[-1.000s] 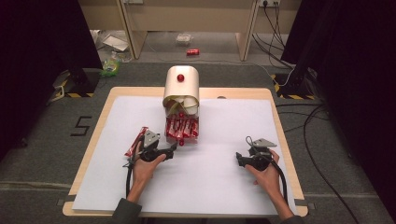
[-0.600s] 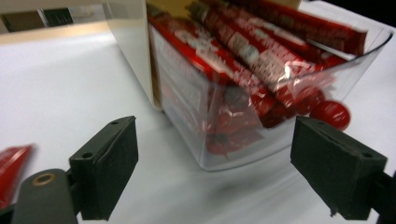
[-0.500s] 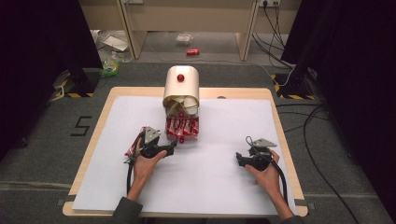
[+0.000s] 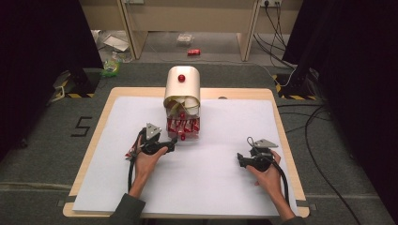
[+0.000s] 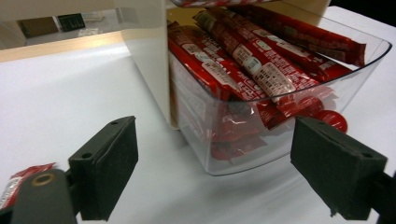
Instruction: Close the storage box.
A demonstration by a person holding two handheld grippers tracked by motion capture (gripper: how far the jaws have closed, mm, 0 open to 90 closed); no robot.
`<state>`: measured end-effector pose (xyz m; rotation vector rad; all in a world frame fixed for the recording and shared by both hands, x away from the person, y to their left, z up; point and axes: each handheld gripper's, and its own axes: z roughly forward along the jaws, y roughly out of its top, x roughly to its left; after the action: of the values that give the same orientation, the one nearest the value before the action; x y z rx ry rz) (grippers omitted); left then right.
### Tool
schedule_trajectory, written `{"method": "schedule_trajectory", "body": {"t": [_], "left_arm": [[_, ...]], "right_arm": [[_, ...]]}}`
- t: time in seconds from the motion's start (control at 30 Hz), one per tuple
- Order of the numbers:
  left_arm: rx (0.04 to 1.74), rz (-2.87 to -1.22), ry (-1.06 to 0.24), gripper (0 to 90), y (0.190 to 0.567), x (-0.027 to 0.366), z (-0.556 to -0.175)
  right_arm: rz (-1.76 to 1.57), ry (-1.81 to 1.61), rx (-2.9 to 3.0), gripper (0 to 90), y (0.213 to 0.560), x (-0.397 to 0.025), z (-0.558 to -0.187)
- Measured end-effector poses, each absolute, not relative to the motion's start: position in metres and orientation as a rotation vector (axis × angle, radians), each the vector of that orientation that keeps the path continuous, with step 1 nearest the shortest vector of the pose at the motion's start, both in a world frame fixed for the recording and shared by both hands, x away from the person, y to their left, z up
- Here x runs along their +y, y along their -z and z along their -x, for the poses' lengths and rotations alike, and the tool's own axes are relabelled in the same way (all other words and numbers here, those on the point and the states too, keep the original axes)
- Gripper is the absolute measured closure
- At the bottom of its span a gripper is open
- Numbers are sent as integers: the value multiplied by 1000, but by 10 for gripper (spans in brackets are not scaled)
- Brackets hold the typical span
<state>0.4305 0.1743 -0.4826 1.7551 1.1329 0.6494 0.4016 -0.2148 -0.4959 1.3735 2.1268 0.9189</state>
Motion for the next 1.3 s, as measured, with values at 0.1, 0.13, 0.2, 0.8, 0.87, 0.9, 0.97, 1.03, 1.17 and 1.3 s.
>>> {"method": "schedule_trajectory", "body": {"t": [0.1, 0.13, 0.2, 0.8, 0.87, 0.9, 0.97, 1.03, 1.17, 1.3], "left_arm": [[1155, -1757, -631, 138, 485, 177, -433], [1157, -1760, -634, 139, 486, 178, -433], [1158, -1753, -634, 139, 486, 178, -434], [1171, -1702, -648, 142, 480, 179, -447], [1181, -1699, -644, 139, 480, 179, -448], [1185, -1700, -650, 137, 479, 178, -448], [1188, -1705, -657, 132, 479, 178, -450], [1193, -1701, -649, 124, 479, 178, -452], [1198, -1711, -639, 130, 479, 178, -456], [1208, -1709, -643, 132, 479, 177, -460]], "right_arm": [[-1375, -918, 2126, 225, 496, -215, -401], [-1378, -918, 2124, 225, 496, -215, -401], [-1376, -919, 2126, 225, 496, -215, -401], [-1376, -920, 2126, 225, 496, -215, -401], [-1377, -919, 2126, 225, 496, -215, -401], [-1375, -919, 2126, 225, 496, -215, -401], [-1377, -919, 2126, 225, 496, -215, -401], [-1376, -918, 2126, 225, 496, -215, -401], [-1376, -919, 2126, 225, 496, -215, -401], [-1376, -918, 2125, 225, 496, -215, -401]]}}
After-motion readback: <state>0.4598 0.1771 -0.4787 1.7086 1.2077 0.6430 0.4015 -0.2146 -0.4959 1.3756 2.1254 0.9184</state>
